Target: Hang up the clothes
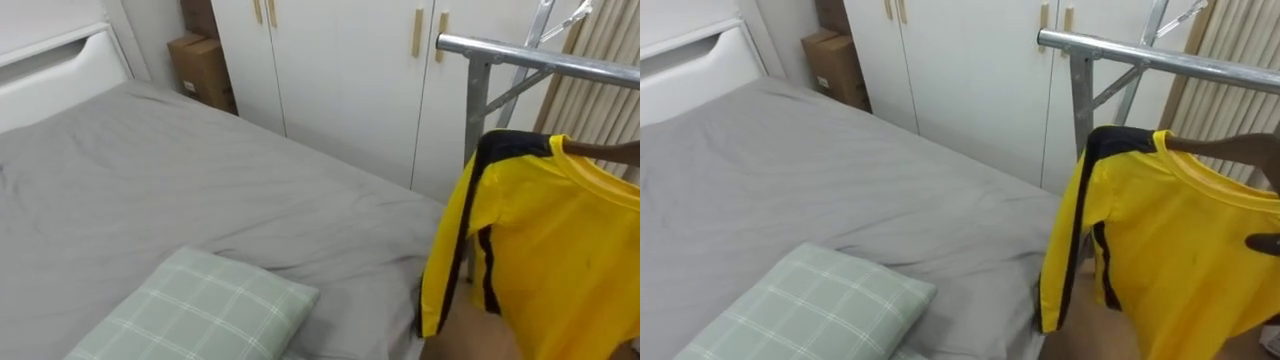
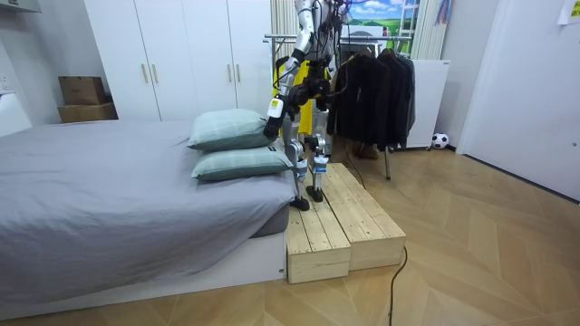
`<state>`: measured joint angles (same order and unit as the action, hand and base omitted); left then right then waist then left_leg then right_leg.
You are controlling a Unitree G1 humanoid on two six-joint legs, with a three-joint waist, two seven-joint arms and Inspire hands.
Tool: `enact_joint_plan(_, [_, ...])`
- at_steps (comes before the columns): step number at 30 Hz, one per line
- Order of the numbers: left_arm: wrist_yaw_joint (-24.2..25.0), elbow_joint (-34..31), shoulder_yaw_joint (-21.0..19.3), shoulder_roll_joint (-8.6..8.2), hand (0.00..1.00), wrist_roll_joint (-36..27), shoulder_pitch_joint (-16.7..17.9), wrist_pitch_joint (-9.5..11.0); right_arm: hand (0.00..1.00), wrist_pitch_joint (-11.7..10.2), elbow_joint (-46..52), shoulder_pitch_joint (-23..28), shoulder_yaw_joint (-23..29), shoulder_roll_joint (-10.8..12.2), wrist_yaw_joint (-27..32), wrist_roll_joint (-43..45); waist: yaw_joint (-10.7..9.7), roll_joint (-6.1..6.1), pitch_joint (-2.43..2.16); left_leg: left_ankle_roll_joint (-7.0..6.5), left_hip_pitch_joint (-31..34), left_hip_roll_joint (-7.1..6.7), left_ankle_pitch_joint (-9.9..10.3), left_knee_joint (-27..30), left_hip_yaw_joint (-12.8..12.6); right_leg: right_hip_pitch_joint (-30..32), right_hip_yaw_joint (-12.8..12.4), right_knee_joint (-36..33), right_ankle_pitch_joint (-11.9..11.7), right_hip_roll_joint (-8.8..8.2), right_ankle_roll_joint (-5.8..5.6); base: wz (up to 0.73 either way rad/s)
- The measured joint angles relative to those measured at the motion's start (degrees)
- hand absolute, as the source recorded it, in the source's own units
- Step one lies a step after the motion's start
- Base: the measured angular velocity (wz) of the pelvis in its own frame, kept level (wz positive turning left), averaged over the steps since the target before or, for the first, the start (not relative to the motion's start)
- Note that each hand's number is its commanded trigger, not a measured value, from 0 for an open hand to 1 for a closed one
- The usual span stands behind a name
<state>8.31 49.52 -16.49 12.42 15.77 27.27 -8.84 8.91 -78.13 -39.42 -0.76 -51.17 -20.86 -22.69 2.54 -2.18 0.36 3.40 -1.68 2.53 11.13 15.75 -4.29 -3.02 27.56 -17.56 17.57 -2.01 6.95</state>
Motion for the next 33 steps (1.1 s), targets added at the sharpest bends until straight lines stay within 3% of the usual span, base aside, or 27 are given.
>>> enact_joint_plan(11, [1.1, -2.4, 1.2, 0.68, 0.0, 0.1, 1.2, 0.0, 0.0, 0.0, 0.0, 2.3, 0.0, 1.4, -2.4, 0.0, -0.6, -0.18, -0.15, 0.01, 1.0, 0.23, 0.0, 2.0, -0.1, -0.1, 0.9, -0.2, -0.2, -0.01, 0.34, 0.03])
enact_joint_plan(18, [1.2, -2.3, 1.1, 1.03, 0.0, -0.1, 0.7, 0.2, 0.0, -0.1, 0.0, 2.4, 0.3, 1.4, -3.0, 0.2, 0.3, -0.17, -0.16, 0.33, 0.3, 0.53, -0.2, 1.6, -0.6, -0.1, 0.1, -0.4, -0.4, 0.19, 0.75, -0.06])
enact_joint_plan(27, [1.0, -2.3, 0.9, 1.08, 0.0, -0.4, 0.6, 0.8, 0.0, -0.7, 2.5, 2.4, 0.4, 1.4, 0.9, 9.3, 2.0, -0.22, -0.14, 0.4, 0.2, 0.78, -0.3, 2.0, -0.9, 0.2, -0.9, -0.4, -0.6, 0.53, 1.09, -0.06])
enact_joint_plan(33, [1.0, -2.2, 0.9, 1.22, 0.0, 0.0, 0.5, 0.8, 0.0, -2.2, 4.5, 2.7, 0.4, 1.4, 3.7, 13.5, 1.4, -0.2, -0.19, 0.61, 0.2, 0.92, -0.4, 2.0, -1.9, 0.1, -1.0, -0.2, -0.7, 0.53, 1.2, -0.01])
